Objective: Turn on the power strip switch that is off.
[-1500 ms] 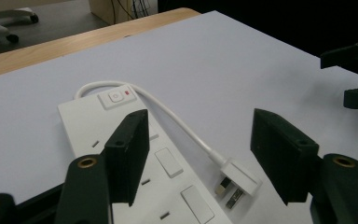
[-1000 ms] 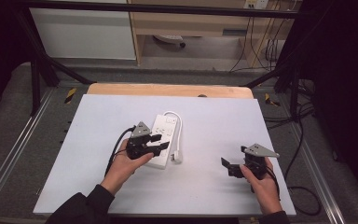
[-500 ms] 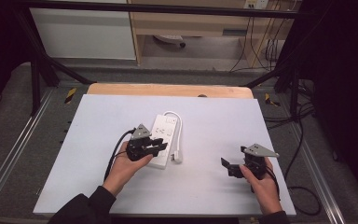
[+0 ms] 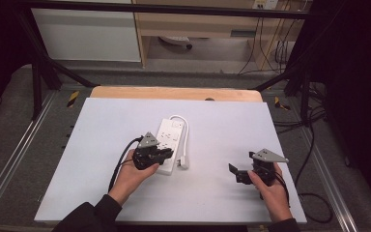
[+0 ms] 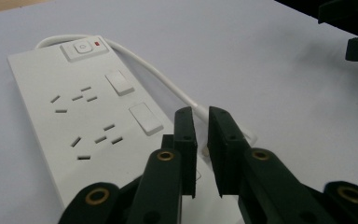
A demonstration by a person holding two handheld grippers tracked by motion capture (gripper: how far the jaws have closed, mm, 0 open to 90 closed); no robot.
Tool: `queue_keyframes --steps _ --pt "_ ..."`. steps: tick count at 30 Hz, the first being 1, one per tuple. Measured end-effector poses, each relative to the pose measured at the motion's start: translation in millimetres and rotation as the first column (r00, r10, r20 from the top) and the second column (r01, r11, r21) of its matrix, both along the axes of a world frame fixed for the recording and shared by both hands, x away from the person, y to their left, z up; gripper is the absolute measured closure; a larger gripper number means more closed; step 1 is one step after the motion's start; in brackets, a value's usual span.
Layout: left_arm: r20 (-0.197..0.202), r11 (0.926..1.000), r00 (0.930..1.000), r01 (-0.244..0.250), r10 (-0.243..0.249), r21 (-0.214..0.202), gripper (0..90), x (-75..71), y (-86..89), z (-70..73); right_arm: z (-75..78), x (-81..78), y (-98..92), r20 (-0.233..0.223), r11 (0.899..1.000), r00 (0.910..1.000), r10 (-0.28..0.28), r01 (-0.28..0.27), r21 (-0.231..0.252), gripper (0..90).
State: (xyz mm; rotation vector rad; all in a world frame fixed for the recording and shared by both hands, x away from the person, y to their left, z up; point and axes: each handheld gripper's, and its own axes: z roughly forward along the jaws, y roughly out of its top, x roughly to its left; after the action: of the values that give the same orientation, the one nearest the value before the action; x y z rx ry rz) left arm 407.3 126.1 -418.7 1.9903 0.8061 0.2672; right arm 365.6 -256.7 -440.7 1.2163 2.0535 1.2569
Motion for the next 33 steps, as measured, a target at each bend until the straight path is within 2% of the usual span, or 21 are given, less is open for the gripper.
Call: queue_keyframes --steps 3,6,20,33 --pt "-0.022 1.0 0.9997 0.008 -0.008 0.002 85.2 0.2 0.4 -1.9 -0.1 0.1 0.0 -0.001 1.0 1.0 0.0 0.0 0.0 3.0" --pt "-0.028 1.0 0.9996 0.005 -0.005 -0.003 87.0 0.3 0.3 -3.0 -0.3 0.2 0.2 -0.003 1.0 1.0 0.001 -0.001 0.0 3.0" --pt "-0.022 1.0 0.9997 -0.009 0.009 0.002 89.9 0.8 2.7 -6.2 -0.2 0.2 -0.1 0.0 1.0 1.0 0.0 0.0 0.001 3.0" --pt "-0.024 0.9996 0.9996 -0.009 0.01 0.026 90.0 6.1 -2.8 -12.6 0.0 0.1 0.0 -0.001 1.0 1.0 0.001 -0.001 0.001 3.0"
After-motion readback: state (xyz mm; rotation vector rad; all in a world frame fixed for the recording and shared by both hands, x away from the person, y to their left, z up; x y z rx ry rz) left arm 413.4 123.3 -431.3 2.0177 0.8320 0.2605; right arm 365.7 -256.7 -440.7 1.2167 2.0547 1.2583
